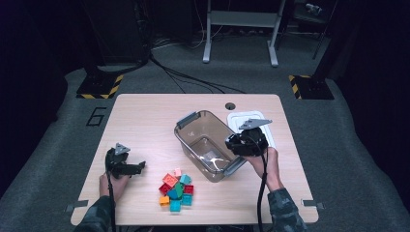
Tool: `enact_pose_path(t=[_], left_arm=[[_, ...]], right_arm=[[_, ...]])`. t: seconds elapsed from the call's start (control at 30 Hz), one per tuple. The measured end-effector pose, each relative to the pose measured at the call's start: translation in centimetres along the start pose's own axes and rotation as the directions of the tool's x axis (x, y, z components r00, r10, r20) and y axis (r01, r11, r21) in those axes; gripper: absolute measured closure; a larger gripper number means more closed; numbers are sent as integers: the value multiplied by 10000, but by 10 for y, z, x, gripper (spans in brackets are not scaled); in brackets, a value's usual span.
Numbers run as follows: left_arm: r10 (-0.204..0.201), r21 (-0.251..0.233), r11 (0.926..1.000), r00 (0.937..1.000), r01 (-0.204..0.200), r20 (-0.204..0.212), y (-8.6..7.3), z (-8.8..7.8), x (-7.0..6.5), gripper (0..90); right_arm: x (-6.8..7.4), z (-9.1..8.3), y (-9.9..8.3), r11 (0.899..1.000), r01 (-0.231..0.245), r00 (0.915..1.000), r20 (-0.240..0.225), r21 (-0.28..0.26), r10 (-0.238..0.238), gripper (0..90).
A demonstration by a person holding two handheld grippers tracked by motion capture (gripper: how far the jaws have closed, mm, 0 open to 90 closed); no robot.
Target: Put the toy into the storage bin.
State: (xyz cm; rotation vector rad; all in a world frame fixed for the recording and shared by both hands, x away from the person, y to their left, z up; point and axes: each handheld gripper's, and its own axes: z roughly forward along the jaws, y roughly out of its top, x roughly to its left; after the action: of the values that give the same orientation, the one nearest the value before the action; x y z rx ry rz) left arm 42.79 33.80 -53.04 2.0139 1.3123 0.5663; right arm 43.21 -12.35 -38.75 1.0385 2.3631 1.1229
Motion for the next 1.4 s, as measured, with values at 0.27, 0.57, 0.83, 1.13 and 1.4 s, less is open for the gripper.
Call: enact_pose_path(t=[0.27, 0.57, 0.83, 1.13, 1.4], left_arm=[[3, 2, 10000, 10000, -3, 1, 0, 0, 0, 43], [0, -2, 10000, 10000, 0, 1, 0, 0, 0, 42], [0, -6, 10000, 10000, 0, 2, 0, 0, 0, 43], [2, -5, 10000, 10000, -2, 12, 0, 0, 0, 44], [15, -3, 10000, 10000, -15, 11, 0, 0, 0, 44]], right_arm=[[2, -3, -8, 9999, -55, 10000, 19, 138, 55, 469], [7, -6, -17, 9994, 175, 9997, 169, 285, -180, 465], [9, -7, -21, 9988, 287, 9986, 427, 386, -303, 456], [8, -21, -24, 10000, 48, 9982, 600, -6, -48, 315], [-6, -38, -41, 9968, -620, 9930, 978, -504, 667, 143]])
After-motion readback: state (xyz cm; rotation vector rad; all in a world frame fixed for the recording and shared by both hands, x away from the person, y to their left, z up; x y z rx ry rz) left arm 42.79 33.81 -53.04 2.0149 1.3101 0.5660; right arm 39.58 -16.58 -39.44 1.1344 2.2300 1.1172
